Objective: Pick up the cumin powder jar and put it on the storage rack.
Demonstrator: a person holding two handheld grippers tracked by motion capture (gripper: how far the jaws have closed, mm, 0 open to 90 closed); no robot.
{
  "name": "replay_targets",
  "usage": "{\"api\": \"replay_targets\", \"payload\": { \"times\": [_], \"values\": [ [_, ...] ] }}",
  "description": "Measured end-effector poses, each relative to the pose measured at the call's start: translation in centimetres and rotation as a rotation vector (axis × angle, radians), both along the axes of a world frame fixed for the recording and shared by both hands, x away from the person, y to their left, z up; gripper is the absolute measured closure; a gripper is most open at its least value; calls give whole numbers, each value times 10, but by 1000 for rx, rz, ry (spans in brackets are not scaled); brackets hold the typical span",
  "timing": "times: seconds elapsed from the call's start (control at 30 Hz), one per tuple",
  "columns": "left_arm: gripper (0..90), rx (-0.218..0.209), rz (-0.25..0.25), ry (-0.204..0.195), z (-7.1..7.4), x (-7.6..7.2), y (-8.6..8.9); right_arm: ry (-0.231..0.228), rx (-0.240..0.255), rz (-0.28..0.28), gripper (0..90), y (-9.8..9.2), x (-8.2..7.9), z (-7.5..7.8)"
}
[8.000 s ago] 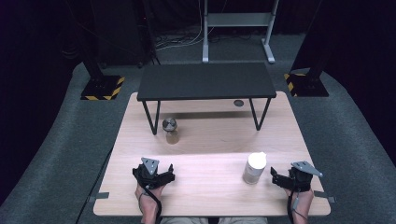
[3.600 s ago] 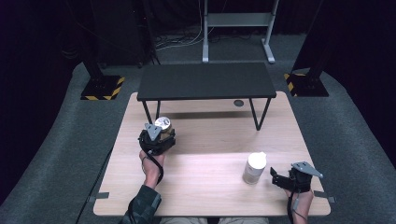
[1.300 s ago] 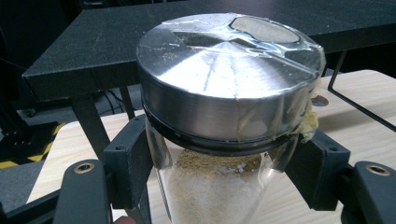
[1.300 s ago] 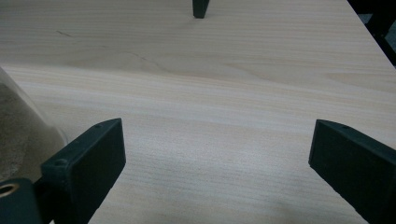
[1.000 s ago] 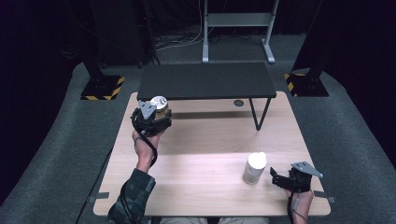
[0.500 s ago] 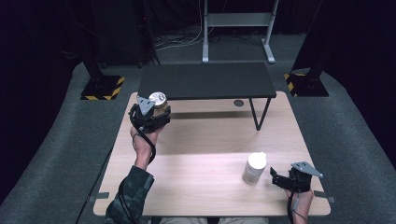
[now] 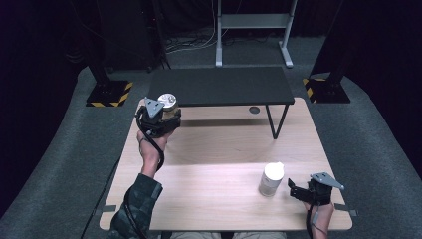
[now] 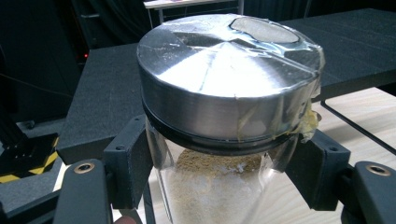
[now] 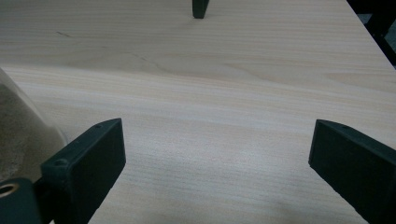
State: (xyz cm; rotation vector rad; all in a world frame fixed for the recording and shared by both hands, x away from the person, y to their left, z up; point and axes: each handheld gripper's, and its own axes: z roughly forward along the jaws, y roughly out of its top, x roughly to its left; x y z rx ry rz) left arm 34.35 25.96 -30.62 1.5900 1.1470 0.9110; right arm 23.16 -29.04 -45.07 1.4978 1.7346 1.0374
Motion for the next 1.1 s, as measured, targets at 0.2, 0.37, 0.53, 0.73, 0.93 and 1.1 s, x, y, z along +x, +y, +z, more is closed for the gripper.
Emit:
{"api": "replay_targets", "payload": {
  "times": [0.2, 0.37, 0.53, 0.73, 0.93, 1.1],
  "values": [
    [301, -2, -6, -8, 9, 1, 1, 0, -1, 1, 24, 0, 0, 0],
    [302, -1, -9, -19, 17, 2, 1, 0, -1, 1, 24, 0, 0, 0],
    [301, -3, -15, -23, 25, 5, 1, 1, 0, 4, 23, 0, 0, 0],
    [302, -6, -20, -34, 36, 9, 1, 1, 1, 4, 23, -1, 0, 0],
    [301, -6, -21, -36, 39, 10, 1, 0, 1, 4, 24, -1, 0, 0],
    [301, -6, -21, -36, 39, 10, 1, 0, 1, 4, 24, -1, 0, 0]
  ]
}}
